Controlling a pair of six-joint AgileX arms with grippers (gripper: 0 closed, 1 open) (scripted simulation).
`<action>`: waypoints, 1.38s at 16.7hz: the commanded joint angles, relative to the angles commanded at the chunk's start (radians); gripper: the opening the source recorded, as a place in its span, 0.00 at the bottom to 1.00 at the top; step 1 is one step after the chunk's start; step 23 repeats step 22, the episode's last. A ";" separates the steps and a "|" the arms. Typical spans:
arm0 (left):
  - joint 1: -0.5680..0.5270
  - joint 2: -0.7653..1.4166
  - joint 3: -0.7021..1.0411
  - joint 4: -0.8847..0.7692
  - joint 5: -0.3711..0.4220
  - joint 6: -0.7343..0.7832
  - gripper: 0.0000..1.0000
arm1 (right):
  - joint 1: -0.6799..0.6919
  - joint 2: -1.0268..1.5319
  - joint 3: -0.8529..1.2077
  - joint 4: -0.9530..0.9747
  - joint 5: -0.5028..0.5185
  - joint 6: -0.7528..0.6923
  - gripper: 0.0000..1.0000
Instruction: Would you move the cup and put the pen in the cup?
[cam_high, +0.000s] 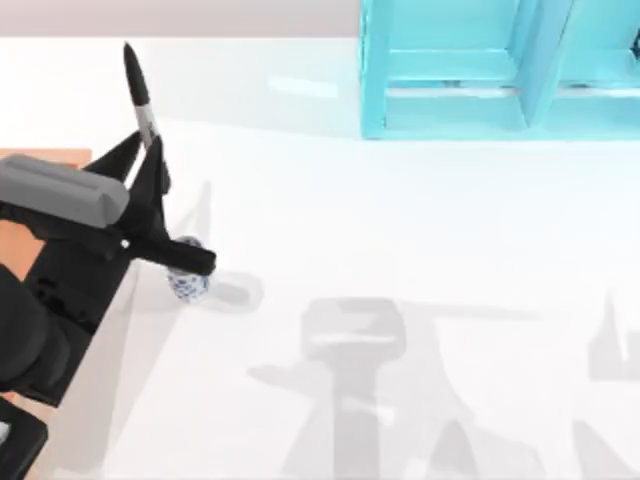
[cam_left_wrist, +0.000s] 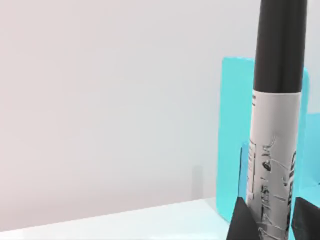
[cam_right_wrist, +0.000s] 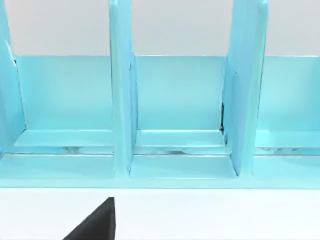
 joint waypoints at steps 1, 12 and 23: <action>0.000 0.000 0.000 0.000 0.000 0.000 0.00 | 0.000 0.000 0.000 0.000 0.000 0.000 1.00; 0.000 0.000 0.000 0.000 0.000 0.000 0.68 | 0.000 0.000 0.000 0.000 0.000 0.000 1.00; 0.000 0.000 0.000 0.000 0.000 0.000 1.00 | 0.000 0.000 0.000 0.000 0.000 0.000 1.00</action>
